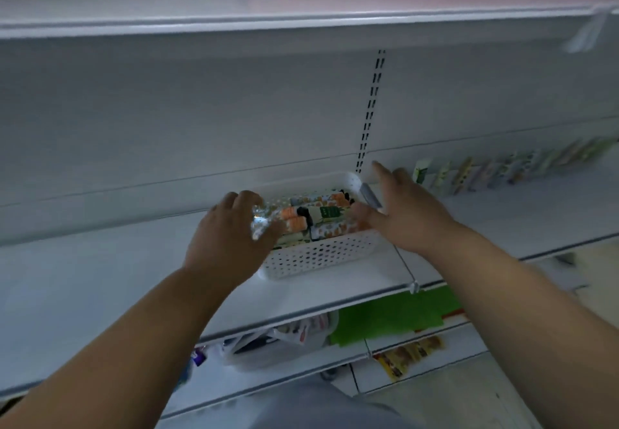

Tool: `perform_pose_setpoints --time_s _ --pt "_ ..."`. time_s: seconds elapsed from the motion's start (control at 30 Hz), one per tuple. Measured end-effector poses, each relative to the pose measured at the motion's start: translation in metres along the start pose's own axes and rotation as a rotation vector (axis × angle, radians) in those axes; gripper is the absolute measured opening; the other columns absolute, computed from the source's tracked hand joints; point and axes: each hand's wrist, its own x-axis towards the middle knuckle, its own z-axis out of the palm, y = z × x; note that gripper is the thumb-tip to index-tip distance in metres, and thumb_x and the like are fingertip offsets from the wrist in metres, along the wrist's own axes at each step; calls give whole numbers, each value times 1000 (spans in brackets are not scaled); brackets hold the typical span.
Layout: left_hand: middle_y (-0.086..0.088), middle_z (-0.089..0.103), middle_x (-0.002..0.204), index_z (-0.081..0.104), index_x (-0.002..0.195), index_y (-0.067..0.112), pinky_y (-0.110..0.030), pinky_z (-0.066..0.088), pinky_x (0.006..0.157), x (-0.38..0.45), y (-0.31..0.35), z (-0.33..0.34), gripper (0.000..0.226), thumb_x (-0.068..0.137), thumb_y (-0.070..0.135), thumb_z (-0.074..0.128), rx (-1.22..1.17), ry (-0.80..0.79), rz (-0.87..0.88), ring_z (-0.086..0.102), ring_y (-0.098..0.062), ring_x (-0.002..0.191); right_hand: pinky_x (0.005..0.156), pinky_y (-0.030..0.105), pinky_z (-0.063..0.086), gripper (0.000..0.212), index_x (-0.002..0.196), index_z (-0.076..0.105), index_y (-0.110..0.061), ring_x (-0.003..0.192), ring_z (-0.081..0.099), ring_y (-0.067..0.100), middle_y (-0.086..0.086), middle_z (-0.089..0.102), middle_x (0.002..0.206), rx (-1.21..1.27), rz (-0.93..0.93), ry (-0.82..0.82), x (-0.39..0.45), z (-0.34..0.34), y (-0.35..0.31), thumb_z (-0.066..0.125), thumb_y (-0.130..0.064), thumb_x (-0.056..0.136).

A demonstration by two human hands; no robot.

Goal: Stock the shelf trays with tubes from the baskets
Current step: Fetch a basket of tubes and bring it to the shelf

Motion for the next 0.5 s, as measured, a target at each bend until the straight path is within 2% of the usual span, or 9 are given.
perform_pose_setpoints --time_s 0.07,0.17,0.33,0.5 --pt "1 57 111 52 121 24 -33 47 80 -8 10 2 47 87 55 54 -38 -34 188 58 -21 98 84 28 35 80 153 10 -22 125 44 29 10 30 146 6 14 103 -25 -8 -22 40 -63 91" --pt "0 57 115 54 123 23 -34 43 86 -26 23 5 44 88 50 56 -109 -104 394 55 -20 104 90 33 39 67 147 26 -22 121 44 28 8 38 140 30 92 261 -75 -13 -52 43 -58 93" --pt "4 55 109 56 119 24 -28 43 80 -74 51 10 40 87 47 59 -201 -273 722 52 -14 98 94 36 42 63 142 38 -19 118 46 21 3 45 129 24 399 452 -197 -6 -84 43 -57 92" --pt "1 56 102 59 113 21 -33 47 80 -166 113 13 41 84 49 53 -279 -369 1120 54 -19 94 90 35 45 53 134 47 -17 107 51 18 3 49 121 -43 735 675 -357 -5 -115 55 -47 91"
